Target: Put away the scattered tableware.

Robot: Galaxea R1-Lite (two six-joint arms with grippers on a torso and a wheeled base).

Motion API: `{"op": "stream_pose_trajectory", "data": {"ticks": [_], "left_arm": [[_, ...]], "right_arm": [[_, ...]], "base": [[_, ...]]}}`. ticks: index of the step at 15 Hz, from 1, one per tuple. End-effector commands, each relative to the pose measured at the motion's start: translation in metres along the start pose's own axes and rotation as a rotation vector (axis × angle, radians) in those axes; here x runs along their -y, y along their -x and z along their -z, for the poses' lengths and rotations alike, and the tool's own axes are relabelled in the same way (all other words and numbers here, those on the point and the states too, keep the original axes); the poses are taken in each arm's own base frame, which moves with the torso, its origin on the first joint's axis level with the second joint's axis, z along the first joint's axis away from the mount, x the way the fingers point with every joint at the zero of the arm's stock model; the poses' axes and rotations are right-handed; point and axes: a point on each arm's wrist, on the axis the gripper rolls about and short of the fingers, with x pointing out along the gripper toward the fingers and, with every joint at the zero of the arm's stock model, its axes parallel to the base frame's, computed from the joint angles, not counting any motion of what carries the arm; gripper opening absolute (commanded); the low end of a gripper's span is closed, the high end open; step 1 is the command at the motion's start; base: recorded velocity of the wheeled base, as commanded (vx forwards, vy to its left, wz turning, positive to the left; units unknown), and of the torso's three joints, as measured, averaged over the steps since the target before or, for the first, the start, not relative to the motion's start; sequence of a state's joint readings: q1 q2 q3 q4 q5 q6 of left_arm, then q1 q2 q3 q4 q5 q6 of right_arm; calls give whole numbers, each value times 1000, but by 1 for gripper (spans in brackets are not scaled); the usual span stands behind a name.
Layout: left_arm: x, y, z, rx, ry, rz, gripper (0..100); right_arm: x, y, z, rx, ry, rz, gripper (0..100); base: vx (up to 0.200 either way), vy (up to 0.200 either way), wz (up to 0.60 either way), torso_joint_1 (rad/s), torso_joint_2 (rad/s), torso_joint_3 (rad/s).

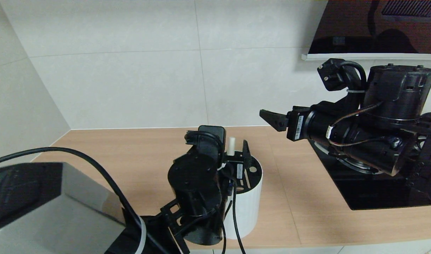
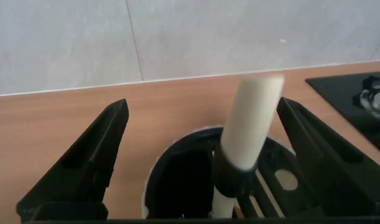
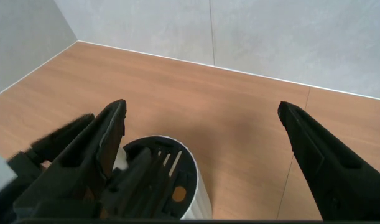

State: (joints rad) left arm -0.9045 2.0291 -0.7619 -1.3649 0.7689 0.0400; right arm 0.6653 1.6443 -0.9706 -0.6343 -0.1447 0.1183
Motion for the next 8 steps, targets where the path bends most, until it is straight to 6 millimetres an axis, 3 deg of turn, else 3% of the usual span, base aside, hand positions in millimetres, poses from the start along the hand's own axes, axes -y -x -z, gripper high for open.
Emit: {"op": "stream_pose_trajectory", "data": {"ticks": [1, 2, 3, 5, 7, 8], "left_arm": [[-15, 15, -35, 60, 52, 23, 100], [-16, 17, -37, 63, 54, 27, 100], [-34, 36, -63, 98, 74, 81, 100], [-56, 59, -94, 148, 68, 159, 100], [-76, 78, -126, 214, 70, 198, 100], [-95, 82, -139, 264, 80, 208, 100]], "right_arm": [[1, 4, 1, -2, 0, 1, 100], [1, 5, 0, 1, 0, 0, 100], [4, 19, -6, 21, -3, 14, 100], [9, 43, -10, 40, -6, 24, 100], [20, 70, -13, 67, -10, 68, 100], [30, 98, -15, 103, -13, 103, 100]], "base": [[0, 0, 0, 0, 0, 0], [0, 0, 0, 0, 0, 0], [0, 0, 0, 0, 0, 0], [0, 0, 0, 0, 0, 0], [0, 0, 0, 0, 0, 0], [0, 0, 0, 0, 0, 0]]}}
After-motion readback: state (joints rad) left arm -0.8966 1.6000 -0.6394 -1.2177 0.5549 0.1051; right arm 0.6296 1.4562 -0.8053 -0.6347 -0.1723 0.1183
